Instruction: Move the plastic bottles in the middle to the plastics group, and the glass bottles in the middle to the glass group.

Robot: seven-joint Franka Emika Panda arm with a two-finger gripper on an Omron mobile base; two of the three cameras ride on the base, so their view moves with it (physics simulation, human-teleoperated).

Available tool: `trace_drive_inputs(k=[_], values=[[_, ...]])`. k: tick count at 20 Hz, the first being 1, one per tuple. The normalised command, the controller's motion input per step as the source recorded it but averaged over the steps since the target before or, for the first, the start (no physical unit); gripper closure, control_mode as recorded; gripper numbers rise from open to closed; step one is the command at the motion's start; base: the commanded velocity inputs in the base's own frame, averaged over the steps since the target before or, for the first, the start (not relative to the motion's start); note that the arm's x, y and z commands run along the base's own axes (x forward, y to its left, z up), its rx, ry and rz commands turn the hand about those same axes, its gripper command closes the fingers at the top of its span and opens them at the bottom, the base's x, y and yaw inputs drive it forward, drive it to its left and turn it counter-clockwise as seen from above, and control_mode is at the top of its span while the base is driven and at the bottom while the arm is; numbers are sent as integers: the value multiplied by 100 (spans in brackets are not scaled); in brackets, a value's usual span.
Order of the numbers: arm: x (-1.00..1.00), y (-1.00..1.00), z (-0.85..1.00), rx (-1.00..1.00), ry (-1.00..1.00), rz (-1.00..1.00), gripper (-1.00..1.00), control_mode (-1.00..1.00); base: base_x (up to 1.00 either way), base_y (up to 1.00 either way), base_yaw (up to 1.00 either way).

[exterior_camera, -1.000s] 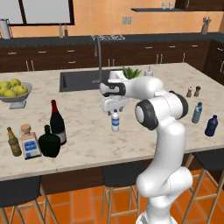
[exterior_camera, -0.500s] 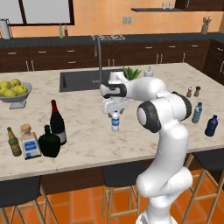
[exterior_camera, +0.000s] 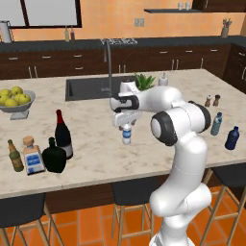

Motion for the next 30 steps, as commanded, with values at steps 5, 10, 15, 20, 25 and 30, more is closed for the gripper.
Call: trace_drive_inputs(k=[5,10,15,20,25,30], values=[[-1,-3,-12,0,-8,2,100,-100,0,0,0],[-14,-32,-2,0,-19,10,100,-100,0,0,0],[-45,-54,26,0,-14,10,100,-100,0,0,0],[-59,-76,32,0,-4,1,100,-100,0,0,0],[-52,-93,26,1,-1,0,100,-100,0,0,0],[-25,-79,29,0,2,-2,100,-100,0,0,0]])
